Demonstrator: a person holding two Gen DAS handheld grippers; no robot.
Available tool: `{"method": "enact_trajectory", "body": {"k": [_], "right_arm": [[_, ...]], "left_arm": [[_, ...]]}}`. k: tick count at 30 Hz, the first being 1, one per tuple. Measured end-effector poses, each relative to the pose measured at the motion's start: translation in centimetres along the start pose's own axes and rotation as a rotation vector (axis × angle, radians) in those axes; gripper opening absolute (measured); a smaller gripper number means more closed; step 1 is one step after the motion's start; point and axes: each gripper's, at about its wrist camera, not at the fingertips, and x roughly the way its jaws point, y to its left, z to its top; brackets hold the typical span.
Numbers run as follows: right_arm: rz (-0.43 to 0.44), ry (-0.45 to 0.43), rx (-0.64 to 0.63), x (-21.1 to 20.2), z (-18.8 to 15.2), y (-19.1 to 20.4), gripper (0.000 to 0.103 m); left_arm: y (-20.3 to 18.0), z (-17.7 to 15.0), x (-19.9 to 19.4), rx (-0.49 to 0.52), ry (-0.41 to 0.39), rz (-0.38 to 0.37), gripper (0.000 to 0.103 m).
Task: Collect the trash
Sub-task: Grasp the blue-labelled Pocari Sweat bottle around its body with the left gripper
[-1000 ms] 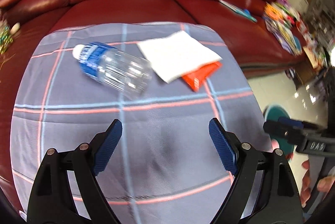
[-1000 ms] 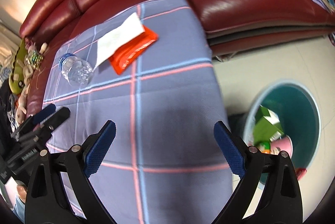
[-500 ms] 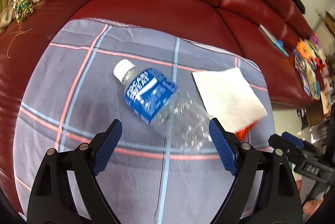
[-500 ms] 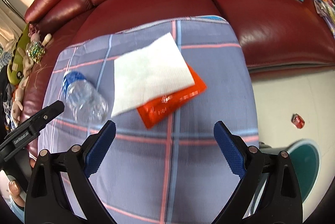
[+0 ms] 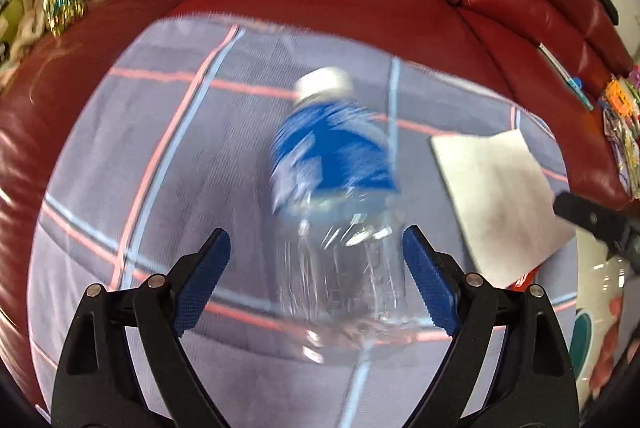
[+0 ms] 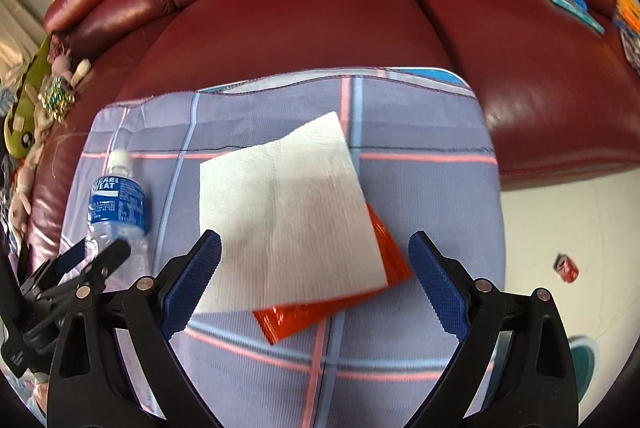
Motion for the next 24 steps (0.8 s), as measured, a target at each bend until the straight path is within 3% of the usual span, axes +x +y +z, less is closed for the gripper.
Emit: {"method": "enact_trajectory", "body": {"k": [6,11,24], "right_arm": [[-0.024,0.044,-0.096,2.9,0.5,2.3,0.095],[-0.07,0.031,-0.167,3.3,0.7,3.6,0.095],[-0.068,0.004,-0.133,1.7,1.4,2.4,0.095]], "left_arm": [[2.6,-0.4,0.1,-0.001,-0.005,-0.026,0.084],[2.8,0.7,-0.5,0.068,-0.034,-0.055,0.084],[0.5,1.8,1.1,0.277,-0.024,-0.039,0.084]]}}
